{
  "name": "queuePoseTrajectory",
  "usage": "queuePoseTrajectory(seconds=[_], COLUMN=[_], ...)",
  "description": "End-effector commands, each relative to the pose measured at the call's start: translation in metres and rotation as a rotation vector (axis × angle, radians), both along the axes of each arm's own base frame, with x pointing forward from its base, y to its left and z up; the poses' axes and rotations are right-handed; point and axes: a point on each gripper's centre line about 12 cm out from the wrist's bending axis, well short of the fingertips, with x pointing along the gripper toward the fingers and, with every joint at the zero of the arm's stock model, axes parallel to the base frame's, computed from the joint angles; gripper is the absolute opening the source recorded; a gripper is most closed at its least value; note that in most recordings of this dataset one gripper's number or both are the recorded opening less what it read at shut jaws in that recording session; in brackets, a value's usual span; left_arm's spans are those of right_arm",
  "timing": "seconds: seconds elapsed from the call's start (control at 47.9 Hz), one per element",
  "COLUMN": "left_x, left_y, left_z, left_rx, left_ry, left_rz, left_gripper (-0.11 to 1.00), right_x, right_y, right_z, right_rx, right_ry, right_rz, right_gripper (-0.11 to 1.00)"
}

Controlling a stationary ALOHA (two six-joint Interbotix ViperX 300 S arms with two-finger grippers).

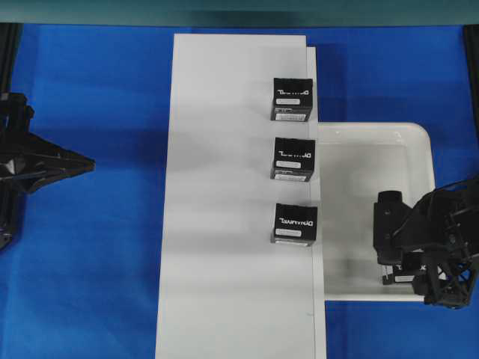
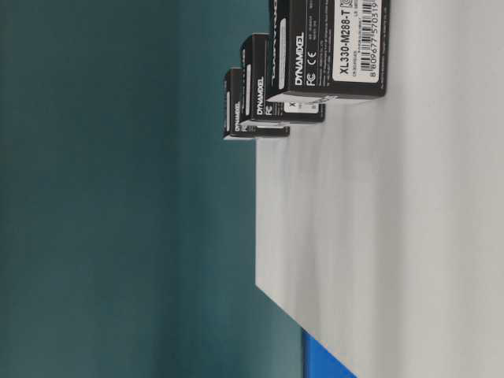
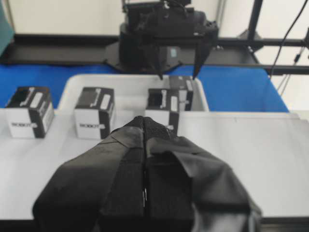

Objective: Place the box from the white plastic tray onto the white base.
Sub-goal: 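Lower the right gripper and close it around the box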

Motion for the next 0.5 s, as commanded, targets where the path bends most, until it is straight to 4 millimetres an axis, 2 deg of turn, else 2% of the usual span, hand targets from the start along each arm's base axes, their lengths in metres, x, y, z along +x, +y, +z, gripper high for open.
queuePoseTrajectory(seconds=[0.0,0.188,0.48], left_x=[0.003,0.003,0.003], left_y=[0.000,0.001,0.001], left_z=[0.008,0.008,0.006], left_rx=[0.000,0.000,0.002], left_ry=[-0.018,-0.018,-0.011], left_rz=[0.001,0.003,0.003], left_gripper=[-0.07,-0.07,-0.07], right_x=[0.003,0.004,-0.003], right_y=[0.003,0.008,0.005], right_z=[-0.006,-0.013,-0.030], right_rx=[0.001,0.010,0.007], right_ry=[0.005,0.000,-0.002], right_rz=[0.003,0.013,0.002], right_gripper=[1.00,1.00,1.00])
